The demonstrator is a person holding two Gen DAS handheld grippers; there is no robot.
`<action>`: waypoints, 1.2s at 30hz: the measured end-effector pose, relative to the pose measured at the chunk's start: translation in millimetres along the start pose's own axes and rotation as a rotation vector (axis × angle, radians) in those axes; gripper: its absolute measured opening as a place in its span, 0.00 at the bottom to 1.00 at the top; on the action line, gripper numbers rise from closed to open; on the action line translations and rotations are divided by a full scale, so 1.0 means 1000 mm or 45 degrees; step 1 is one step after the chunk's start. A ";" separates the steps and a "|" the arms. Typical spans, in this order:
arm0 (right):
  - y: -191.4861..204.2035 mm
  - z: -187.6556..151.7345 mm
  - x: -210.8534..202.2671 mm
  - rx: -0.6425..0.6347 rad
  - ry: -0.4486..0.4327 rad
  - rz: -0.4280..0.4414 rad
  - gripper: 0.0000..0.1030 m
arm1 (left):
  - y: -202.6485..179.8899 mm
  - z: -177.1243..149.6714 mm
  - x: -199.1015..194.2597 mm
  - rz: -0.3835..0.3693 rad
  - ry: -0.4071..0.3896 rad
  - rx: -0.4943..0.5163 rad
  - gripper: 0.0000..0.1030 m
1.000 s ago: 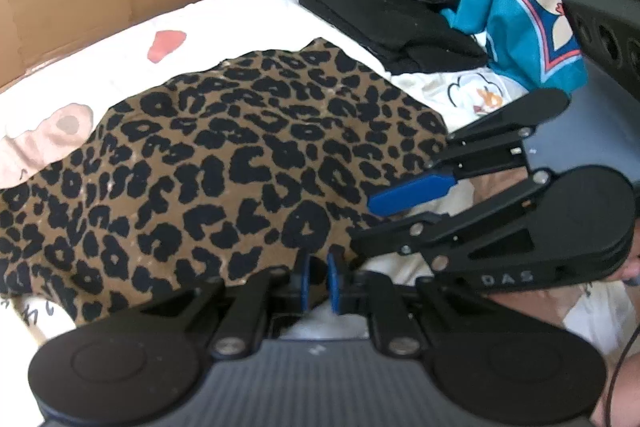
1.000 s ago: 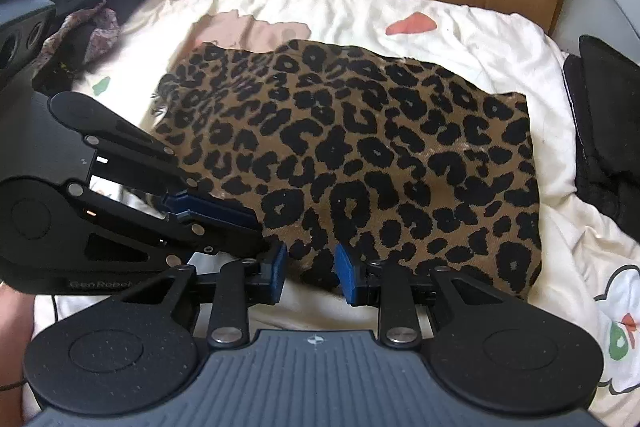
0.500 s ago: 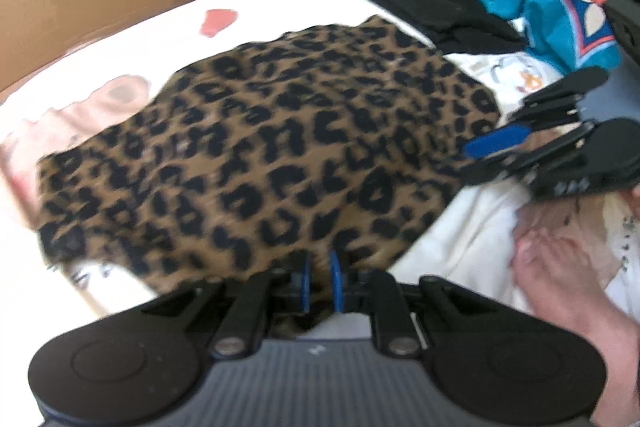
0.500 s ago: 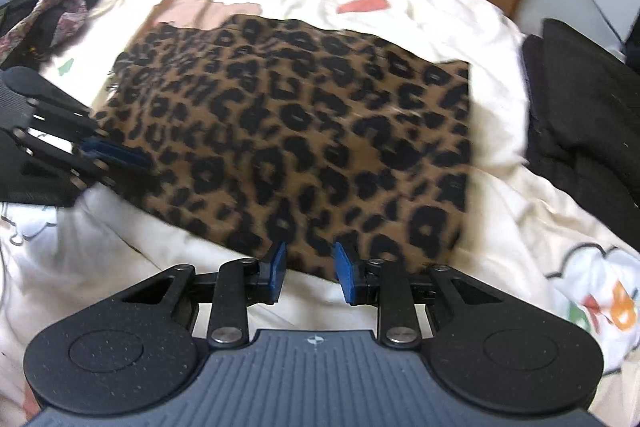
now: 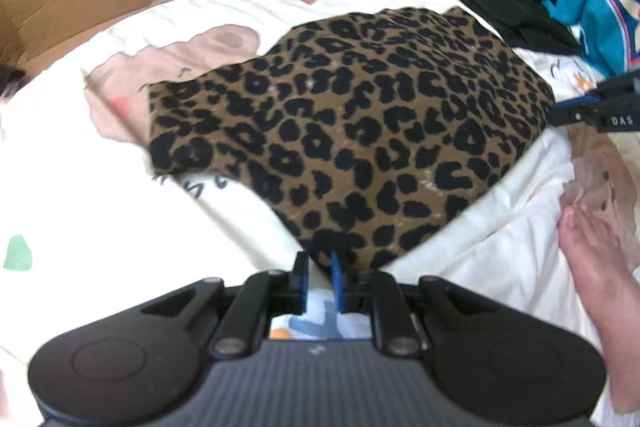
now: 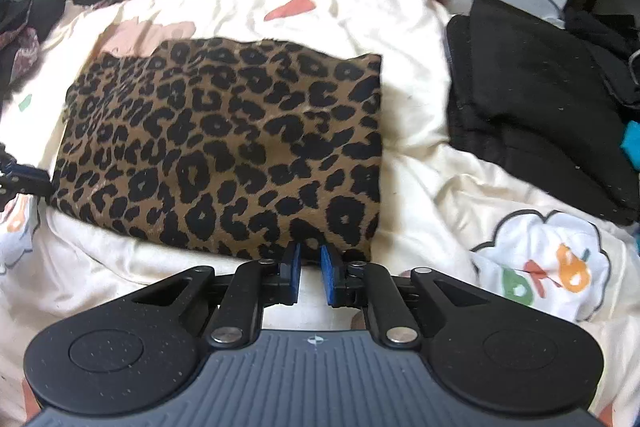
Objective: Fold clothes
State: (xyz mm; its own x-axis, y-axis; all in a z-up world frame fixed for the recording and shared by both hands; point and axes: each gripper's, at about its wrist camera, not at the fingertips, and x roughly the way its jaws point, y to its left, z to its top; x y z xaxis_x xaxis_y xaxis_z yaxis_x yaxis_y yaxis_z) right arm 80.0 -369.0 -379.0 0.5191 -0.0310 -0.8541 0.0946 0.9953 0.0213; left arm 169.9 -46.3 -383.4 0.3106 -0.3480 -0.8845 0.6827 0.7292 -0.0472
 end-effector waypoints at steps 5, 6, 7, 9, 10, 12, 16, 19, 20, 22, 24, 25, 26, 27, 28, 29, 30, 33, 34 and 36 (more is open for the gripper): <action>-0.024 -0.005 -0.005 0.235 0.008 0.079 0.20 | 0.006 -0.001 -0.012 -0.018 -0.023 -0.085 0.15; -0.029 -0.006 -0.004 0.300 0.008 0.106 0.21 | 0.007 0.000 -0.012 -0.024 -0.027 -0.100 0.19; -0.035 -0.007 -0.003 0.364 0.009 0.132 0.24 | 0.007 0.001 -0.013 -0.030 -0.028 -0.115 0.23; -0.040 -0.009 0.002 0.459 0.004 0.183 0.30 | 0.007 0.003 -0.013 -0.050 -0.032 -0.129 0.23; -0.042 -0.010 0.005 0.500 -0.001 0.207 0.30 | 0.006 0.004 -0.013 -0.059 -0.035 -0.130 0.24; -0.044 -0.012 0.013 0.563 0.008 0.234 0.32 | 0.002 0.007 -0.011 -0.068 -0.037 -0.125 0.25; -0.054 -0.020 0.028 0.742 0.032 0.294 0.35 | -0.001 0.011 -0.009 -0.087 -0.029 -0.128 0.27; -0.070 -0.028 0.035 0.942 0.026 0.381 0.35 | 0.001 0.010 -0.006 -0.097 -0.013 -0.152 0.27; -0.073 -0.029 0.035 0.970 0.021 0.395 0.35 | 0.002 0.010 -0.005 -0.101 -0.008 -0.161 0.27; -0.079 -0.030 0.035 1.021 0.010 0.420 0.31 | 0.004 0.009 -0.004 -0.108 0.002 -0.180 0.27; -0.080 -0.030 0.032 1.016 -0.009 0.430 0.15 | 0.006 0.008 -0.003 -0.114 0.013 -0.196 0.29; -0.081 -0.030 0.031 1.012 -0.021 0.434 0.13 | 0.007 0.007 -0.002 -0.115 0.018 -0.200 0.32; -0.081 -0.030 0.028 1.011 -0.038 0.442 0.12 | 0.007 0.006 -0.001 -0.115 0.025 -0.198 0.35; -0.081 -0.030 0.026 1.010 -0.052 0.448 0.12 | 0.008 0.006 0.000 -0.118 0.031 -0.200 0.39; -0.082 -0.030 0.026 1.008 -0.053 0.447 0.12 | 0.009 0.005 0.001 -0.127 0.036 -0.212 0.39; -0.082 -0.030 0.027 1.007 -0.054 0.445 0.12 | 0.011 0.004 0.002 -0.136 0.042 -0.225 0.39; -0.082 -0.030 0.027 1.005 -0.055 0.444 0.12 | 0.012 0.004 0.004 -0.147 0.047 -0.241 0.39; -0.083 -0.030 0.030 1.008 -0.045 0.438 0.14 | 0.016 0.002 0.011 -0.202 0.056 -0.314 0.39; -0.084 -0.031 0.032 1.025 -0.034 0.441 0.16 | 0.018 0.001 0.014 -0.220 0.059 -0.339 0.39; -0.086 -0.037 0.038 1.093 -0.026 0.470 0.19 | 0.026 -0.002 0.019 -0.268 0.072 -0.441 0.40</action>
State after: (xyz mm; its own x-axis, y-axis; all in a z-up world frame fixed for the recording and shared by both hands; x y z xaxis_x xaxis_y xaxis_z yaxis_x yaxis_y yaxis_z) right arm 60.1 -451.9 -432.6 0.6553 0.2636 -0.7079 0.5120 0.5340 0.6728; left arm 192.1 -32.6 -402.1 0.1442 -0.4849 -0.8626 0.4610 0.8042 -0.3750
